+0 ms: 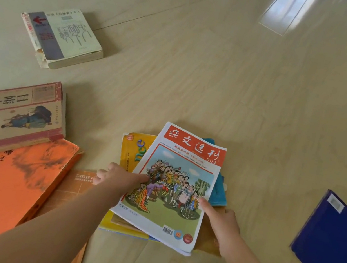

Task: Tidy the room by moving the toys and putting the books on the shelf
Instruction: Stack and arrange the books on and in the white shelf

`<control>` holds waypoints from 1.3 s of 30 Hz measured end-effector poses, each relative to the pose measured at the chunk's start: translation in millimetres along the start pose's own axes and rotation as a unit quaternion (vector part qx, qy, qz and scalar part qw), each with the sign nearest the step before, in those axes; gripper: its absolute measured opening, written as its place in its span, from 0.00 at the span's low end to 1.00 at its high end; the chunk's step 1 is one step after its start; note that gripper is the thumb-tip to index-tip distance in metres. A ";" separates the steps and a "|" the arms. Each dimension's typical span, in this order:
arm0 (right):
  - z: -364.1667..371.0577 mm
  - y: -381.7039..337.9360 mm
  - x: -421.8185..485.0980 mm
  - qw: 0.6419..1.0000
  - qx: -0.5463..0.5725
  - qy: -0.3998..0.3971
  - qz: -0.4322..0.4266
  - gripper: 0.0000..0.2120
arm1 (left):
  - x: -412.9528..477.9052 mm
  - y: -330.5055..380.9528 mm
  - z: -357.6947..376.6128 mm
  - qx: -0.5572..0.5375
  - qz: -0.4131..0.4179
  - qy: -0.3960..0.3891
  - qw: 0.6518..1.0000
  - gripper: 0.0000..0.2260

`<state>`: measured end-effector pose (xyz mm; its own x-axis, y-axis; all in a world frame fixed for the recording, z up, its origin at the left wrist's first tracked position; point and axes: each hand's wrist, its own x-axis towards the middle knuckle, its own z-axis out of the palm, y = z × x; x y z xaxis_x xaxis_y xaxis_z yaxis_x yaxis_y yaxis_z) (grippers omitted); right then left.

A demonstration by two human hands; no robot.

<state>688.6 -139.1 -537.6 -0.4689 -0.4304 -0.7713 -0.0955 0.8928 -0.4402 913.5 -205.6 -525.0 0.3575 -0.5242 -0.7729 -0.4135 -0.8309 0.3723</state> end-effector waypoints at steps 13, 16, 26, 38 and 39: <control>-5.8 24.4 -26.5 0.990 0.134 -0.049 0.013 0.21 | -26.4 -29.7 -4.3 -0.152 0.079 -0.085 0.982 0.17; -9.9 16.5 -53.5 0.986 0.159 -0.055 0.006 0.15 | -45.4 -30.2 -18.8 -0.130 0.089 -0.034 0.987 0.23; -86.9 -72.9 -287.4 0.990 0.104 -0.093 0.025 0.20 | -254.4 -14.3 -182.7 -0.196 0.035 0.022 0.980 0.21; -180.7 -166.0 -560.7 0.982 -0.039 -0.173 -0.068 0.23 | -546.7 -33.7 -349.7 -0.368 -0.010 0.127 0.921 0.17; -183.6 -164.4 -578.7 0.977 -0.059 -0.185 -0.083 0.22 | -566.7 -47.9 -352.8 -0.387 -0.018 0.140 0.911 0.18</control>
<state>814.4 -12.4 65.5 -0.0901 -0.5702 -0.8166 -0.2537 0.8060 -0.5348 1026.0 65.5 76.4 0.6041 -0.4304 -0.6707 0.2780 -0.6749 0.6835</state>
